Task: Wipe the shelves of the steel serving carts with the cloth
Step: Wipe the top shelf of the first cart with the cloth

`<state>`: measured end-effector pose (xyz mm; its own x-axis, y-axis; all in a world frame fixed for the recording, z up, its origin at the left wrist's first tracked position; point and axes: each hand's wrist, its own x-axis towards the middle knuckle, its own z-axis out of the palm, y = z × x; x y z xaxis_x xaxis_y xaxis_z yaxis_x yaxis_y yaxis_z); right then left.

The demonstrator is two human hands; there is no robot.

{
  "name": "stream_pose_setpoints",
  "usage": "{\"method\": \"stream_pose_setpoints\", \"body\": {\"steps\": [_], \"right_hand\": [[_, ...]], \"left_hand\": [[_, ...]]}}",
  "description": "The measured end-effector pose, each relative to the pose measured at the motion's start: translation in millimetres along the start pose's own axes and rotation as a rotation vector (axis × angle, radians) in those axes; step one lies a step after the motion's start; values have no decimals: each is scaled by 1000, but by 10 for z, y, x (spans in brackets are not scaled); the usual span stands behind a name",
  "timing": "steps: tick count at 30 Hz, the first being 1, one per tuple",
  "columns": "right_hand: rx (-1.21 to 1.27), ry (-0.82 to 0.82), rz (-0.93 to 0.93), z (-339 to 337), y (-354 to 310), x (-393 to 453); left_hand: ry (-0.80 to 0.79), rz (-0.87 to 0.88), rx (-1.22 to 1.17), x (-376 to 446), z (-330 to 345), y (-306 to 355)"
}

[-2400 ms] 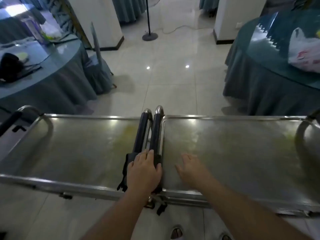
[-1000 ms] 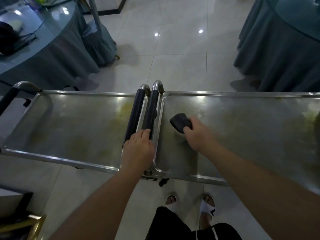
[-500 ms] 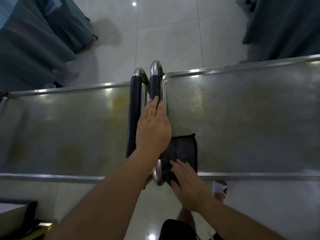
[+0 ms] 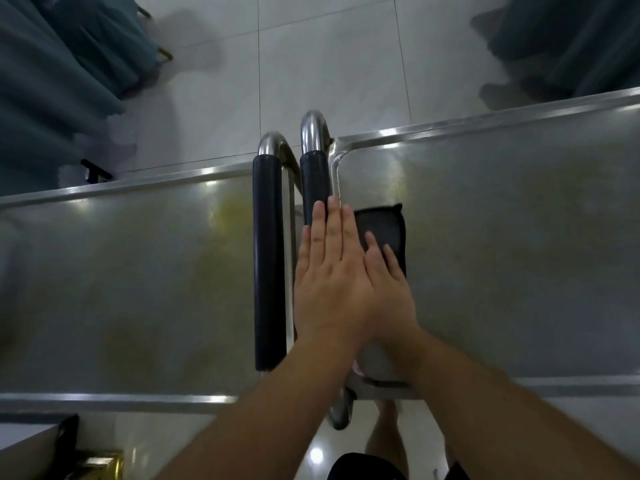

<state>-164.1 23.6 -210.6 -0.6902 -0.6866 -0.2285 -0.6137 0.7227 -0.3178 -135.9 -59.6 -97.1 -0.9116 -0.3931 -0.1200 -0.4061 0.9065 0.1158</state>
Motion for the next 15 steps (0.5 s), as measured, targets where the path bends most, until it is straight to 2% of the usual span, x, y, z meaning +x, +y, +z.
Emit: {"method": "stream_pose_setpoints", "body": {"steps": [4, 9, 15], "right_hand": [[-60, -19, 5, -244, 171, 762], [5, -7, 29, -576, 365, 1543], [-25, -29, 45, -613, 388, 1567]], "left_hand": [[27, 6, -85, 11, 3, 1], [71, 8, -119, 7, 32, -6], [70, 4, -96, 7, 7, 9]]}}
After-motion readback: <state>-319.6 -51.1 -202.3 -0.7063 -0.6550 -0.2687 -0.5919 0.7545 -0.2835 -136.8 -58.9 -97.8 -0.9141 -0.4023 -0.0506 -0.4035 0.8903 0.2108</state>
